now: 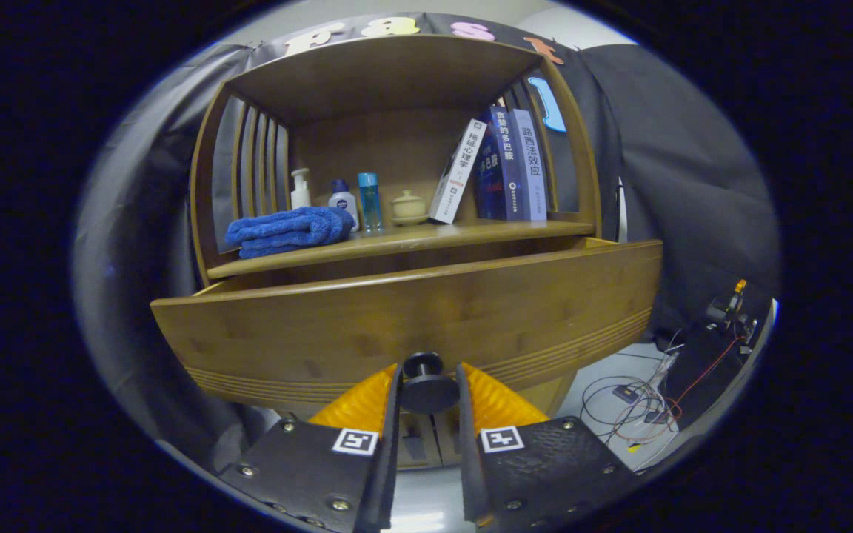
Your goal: Pull open the drawer, take out the items inside it, and place them on the countertop above the cabinet.
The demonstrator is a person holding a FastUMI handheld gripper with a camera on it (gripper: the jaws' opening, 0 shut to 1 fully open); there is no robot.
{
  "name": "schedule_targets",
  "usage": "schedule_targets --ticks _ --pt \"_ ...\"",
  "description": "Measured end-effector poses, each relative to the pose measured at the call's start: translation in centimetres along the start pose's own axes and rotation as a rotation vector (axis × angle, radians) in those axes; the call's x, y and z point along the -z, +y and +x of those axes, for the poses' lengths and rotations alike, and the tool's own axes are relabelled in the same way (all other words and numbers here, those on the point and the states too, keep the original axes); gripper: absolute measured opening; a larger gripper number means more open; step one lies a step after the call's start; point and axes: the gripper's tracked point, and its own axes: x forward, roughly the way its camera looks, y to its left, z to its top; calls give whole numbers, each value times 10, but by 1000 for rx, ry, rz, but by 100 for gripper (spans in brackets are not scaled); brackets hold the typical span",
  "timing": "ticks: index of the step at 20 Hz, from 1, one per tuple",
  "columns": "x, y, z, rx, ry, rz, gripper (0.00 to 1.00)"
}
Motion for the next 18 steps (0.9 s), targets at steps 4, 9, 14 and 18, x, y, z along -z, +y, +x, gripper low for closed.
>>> schedule_targets --ticks 4,9,14,18 --pt "9 -1 -13 19 30 -19 36" --pt "12 -4 -29 43 37 -10 36" --pt "18 -7 -44 69 51 -6 36" --pt "17 -6 -45 49 20 23 36"
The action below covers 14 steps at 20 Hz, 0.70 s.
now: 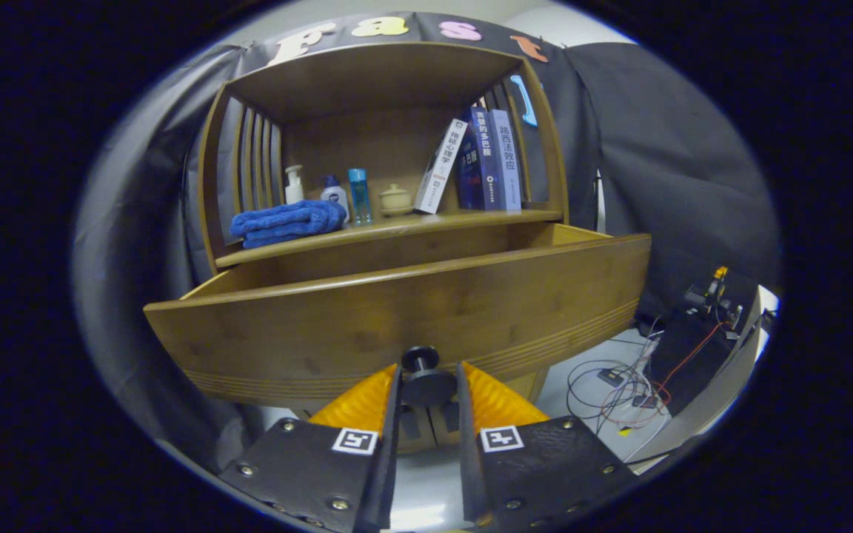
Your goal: Pull open the drawer, take out the items inside it, and place them on the countertop above the cabinet.
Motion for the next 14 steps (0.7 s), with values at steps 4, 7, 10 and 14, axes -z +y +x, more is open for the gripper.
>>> schedule_targets --ticks 4,7,10,14 --pt "-1 1 0 5 -6 -68 41" --pt "-9 1 -4 50 -38 -125 43" --pt "-21 22 -9 2 -84 -126 61" --pt "-43 35 -27 -33 -127 -144 89"
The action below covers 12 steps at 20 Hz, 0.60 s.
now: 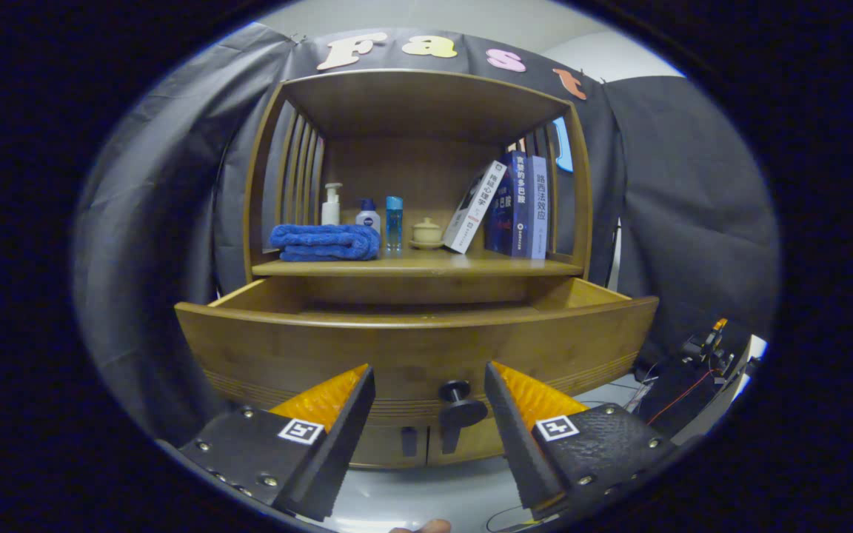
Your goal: Pull open the drawer, take out the items inside it, and place them on the countertop above the cabinet.
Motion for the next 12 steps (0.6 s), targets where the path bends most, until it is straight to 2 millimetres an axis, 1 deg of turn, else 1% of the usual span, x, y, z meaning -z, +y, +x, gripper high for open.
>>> schedule_targets --ticks 2,3,5,8,10,12 --pt "-15 -1 -5 11 -1 -14 88" --pt "-25 1 -6 7 -11 -23 88" --pt "-50 3 -2 9 -43 -36 88" --pt "-87 3 11 34 -86 -26 89" --pt "-100 0 21 62 -70 -19 89" --pt "-108 -3 36 85 -46 -11 89"
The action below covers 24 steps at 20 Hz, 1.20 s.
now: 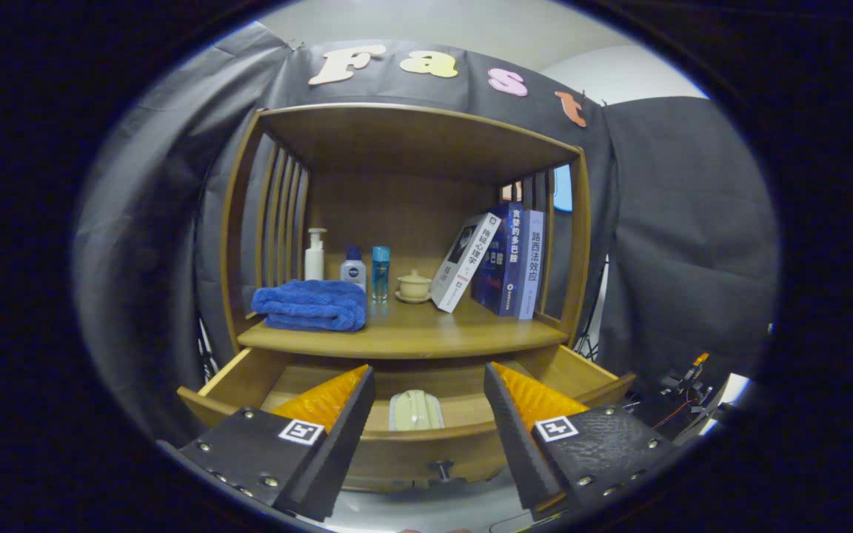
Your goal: Pull open the drawer, take out the items inside it, and place them on the countertop above the cabinet.
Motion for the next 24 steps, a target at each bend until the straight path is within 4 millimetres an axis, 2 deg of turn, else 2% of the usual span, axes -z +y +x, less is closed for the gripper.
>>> schedule_targets --ticks 4,6,11,15,19,23,24 --pt "14 -4 31 53 153 33 89" --pt "15 4 40 45 211 47 89" --pt "39 4 63 87 388 27 89" --pt "65 7 81 105 549 -28 89" --pt "111 18 97 66 745 -46 87" --pt "137 23 105 18 795 -69 85" --pt "142 22 106 14 808 -77 81"
